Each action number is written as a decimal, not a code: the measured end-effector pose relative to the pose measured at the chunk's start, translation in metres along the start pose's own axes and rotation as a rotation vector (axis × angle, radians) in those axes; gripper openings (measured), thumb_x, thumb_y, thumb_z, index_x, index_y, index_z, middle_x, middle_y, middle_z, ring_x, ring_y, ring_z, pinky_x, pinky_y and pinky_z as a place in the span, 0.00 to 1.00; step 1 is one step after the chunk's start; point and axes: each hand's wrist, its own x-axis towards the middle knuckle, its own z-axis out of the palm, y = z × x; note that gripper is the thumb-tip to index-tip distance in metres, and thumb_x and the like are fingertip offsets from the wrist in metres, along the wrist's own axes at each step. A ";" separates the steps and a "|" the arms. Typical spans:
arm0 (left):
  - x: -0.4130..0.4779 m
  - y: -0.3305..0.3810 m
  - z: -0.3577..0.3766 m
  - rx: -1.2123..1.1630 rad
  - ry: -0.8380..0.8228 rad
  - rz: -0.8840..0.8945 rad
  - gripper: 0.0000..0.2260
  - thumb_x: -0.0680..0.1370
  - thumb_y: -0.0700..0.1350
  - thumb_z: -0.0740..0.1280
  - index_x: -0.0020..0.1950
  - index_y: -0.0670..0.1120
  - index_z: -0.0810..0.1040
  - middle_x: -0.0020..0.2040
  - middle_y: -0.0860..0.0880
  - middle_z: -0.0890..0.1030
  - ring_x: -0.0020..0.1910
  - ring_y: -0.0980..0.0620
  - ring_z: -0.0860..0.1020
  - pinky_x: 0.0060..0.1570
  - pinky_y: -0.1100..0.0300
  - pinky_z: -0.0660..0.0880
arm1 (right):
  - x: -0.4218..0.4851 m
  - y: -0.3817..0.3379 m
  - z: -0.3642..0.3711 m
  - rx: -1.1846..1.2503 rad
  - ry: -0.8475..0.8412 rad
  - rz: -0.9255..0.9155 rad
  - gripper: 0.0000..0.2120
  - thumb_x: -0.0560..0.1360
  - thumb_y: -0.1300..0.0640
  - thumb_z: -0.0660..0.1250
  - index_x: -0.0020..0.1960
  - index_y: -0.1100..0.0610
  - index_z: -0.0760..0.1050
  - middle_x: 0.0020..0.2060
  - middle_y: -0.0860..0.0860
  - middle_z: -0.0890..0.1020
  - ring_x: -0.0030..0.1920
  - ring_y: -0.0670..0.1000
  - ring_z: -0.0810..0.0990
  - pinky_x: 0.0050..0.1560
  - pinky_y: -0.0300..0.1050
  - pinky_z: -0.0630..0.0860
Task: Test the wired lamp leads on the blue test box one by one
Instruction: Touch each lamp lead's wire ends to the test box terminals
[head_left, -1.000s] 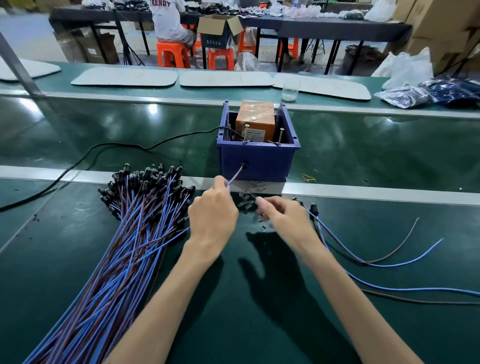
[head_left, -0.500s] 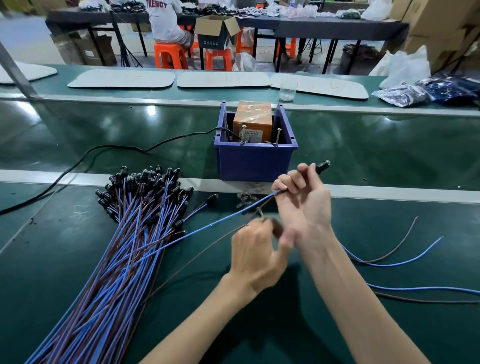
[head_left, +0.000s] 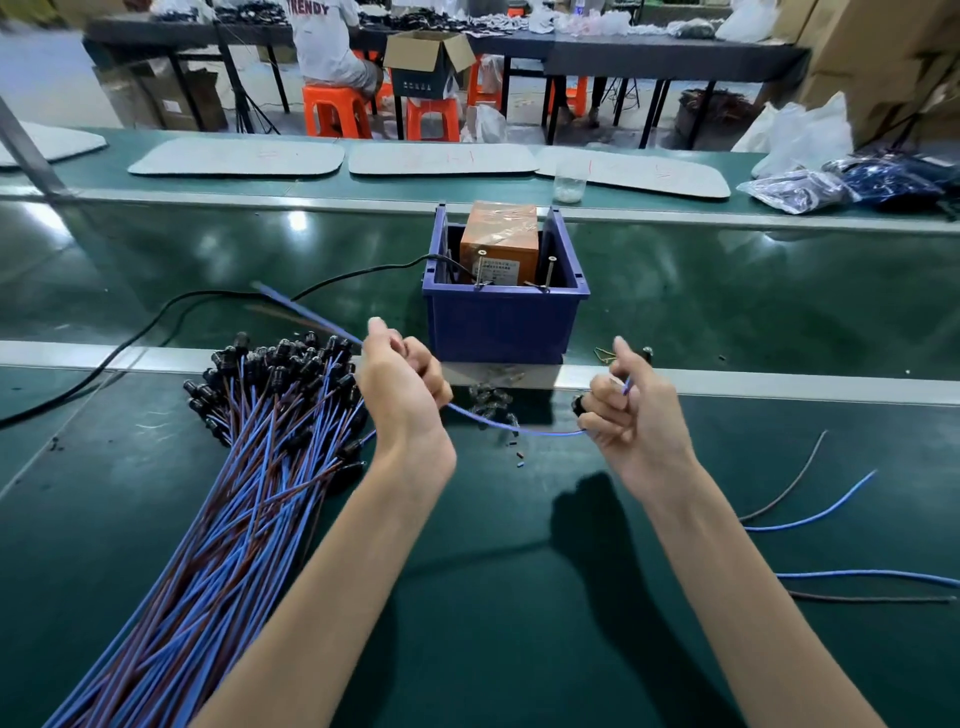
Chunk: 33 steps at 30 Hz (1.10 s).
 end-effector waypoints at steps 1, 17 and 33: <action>0.004 -0.003 -0.003 0.130 -0.059 0.001 0.16 0.84 0.49 0.52 0.35 0.50 0.59 0.22 0.57 0.60 0.19 0.58 0.55 0.19 0.67 0.54 | -0.001 0.001 0.001 -0.090 0.003 -0.021 0.16 0.79 0.53 0.62 0.34 0.53 0.63 0.23 0.46 0.61 0.22 0.44 0.57 0.20 0.33 0.57; 0.000 -0.022 -0.021 1.326 -0.862 -0.163 0.21 0.83 0.54 0.54 0.31 0.49 0.61 0.28 0.54 0.66 0.30 0.53 0.63 0.35 0.56 0.61 | -0.009 0.028 0.024 -0.281 -0.063 -0.244 0.04 0.75 0.64 0.68 0.42 0.57 0.78 0.27 0.45 0.70 0.23 0.41 0.62 0.22 0.30 0.59; 0.003 -0.019 -0.021 0.904 -0.655 0.189 0.12 0.80 0.46 0.64 0.36 0.49 0.74 0.30 0.51 0.70 0.32 0.54 0.64 0.35 0.58 0.62 | -0.015 0.019 0.023 -0.312 -0.016 -0.336 0.05 0.73 0.64 0.70 0.41 0.56 0.80 0.27 0.48 0.82 0.27 0.40 0.76 0.24 0.29 0.63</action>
